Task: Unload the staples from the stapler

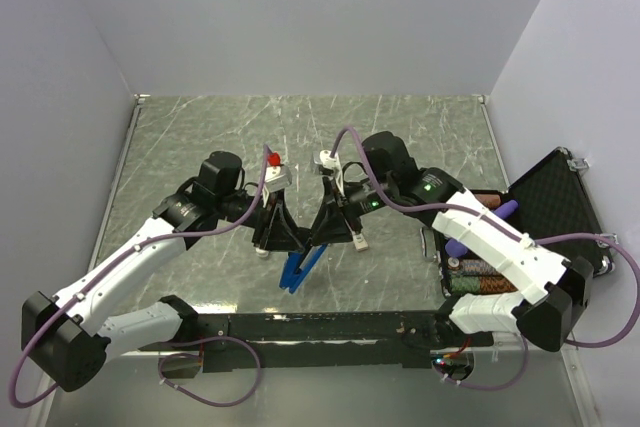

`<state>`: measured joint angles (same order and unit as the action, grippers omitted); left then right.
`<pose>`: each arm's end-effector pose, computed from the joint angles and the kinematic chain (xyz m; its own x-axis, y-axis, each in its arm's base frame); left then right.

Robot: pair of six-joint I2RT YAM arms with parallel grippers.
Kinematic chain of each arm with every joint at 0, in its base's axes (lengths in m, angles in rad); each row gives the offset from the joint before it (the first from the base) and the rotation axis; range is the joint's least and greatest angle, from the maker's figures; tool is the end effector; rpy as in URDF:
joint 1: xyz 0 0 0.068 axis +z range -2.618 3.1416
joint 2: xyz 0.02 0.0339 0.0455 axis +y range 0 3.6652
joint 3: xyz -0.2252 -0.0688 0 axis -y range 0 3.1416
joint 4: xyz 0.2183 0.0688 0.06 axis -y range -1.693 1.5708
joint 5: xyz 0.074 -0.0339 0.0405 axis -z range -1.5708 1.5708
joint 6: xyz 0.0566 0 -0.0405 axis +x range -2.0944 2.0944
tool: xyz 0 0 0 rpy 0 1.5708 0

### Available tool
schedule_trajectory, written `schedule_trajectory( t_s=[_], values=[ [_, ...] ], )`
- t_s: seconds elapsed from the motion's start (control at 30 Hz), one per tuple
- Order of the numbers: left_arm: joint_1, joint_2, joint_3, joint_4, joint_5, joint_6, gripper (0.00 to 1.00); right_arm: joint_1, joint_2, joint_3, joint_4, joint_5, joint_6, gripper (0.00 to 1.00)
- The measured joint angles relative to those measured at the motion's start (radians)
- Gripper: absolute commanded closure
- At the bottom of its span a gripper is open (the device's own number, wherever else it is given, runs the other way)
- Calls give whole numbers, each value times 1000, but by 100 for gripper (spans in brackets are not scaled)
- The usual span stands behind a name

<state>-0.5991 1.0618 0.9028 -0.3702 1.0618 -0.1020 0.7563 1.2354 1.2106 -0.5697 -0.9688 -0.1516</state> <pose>0.1563 -0.1666 0.2835 -0.5061 0.2855 -0.8138 0.8502 0.0065 -0.5264 0.1523 0.2079 0.3213 -0.2690 -0.3714 -0.8886 -0.9366 -0.1140 0.3312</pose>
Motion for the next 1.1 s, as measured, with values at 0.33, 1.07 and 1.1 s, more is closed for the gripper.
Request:
schedule_trajectory(
  t_s=[0.33, 1.07, 1.1],
  values=[
    [0, -20, -16, 0, -5, -15, 99, 18, 6, -1, -3, 27, -14, 59],
    [-3, -42, -23, 15, -17, -22, 99, 24, -5, -43, 18, 60, 10, 92],
    [-3, -47, -27, 16, -21, -24, 99, 25, -9, -55, 30, 58, 13, 94]
  ],
)
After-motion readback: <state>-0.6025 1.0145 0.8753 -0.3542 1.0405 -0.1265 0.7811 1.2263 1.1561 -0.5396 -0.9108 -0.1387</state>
